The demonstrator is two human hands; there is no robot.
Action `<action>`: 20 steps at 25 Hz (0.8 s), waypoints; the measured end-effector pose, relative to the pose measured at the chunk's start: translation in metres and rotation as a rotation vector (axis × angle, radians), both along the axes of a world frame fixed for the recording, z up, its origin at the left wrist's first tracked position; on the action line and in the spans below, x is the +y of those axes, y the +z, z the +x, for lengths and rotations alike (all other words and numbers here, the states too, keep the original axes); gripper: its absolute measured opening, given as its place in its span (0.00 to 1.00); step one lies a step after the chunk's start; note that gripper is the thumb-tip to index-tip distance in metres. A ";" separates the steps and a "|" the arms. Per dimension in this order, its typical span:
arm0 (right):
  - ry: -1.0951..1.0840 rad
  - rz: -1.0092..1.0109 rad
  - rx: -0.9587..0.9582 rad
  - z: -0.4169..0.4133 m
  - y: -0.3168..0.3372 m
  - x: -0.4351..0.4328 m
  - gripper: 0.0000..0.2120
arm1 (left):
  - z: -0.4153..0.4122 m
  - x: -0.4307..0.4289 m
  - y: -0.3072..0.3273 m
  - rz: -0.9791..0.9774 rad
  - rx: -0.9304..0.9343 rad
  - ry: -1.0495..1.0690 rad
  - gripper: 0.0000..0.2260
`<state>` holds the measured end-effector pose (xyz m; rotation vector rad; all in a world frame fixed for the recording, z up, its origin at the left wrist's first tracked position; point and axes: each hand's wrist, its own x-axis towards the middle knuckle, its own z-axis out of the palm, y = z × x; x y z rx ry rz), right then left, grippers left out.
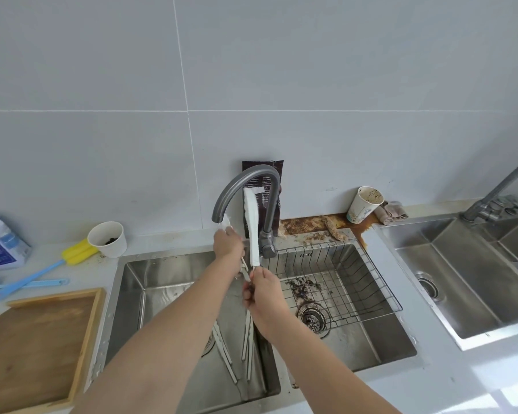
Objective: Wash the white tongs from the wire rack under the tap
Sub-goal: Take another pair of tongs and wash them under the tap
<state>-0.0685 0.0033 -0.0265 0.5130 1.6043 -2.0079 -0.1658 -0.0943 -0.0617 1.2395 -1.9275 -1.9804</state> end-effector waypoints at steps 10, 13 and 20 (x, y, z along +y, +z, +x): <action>-0.031 -0.029 0.018 0.010 0.004 -0.001 0.15 | 0.010 0.003 0.006 -0.039 -0.035 -0.067 0.09; -0.038 -0.019 0.014 -0.006 0.014 0.002 0.14 | 0.016 0.020 0.009 -0.139 -0.032 -0.145 0.11; -0.015 -0.052 0.040 0.007 0.010 0.004 0.15 | -0.004 -0.002 0.019 -0.031 0.002 -0.052 0.14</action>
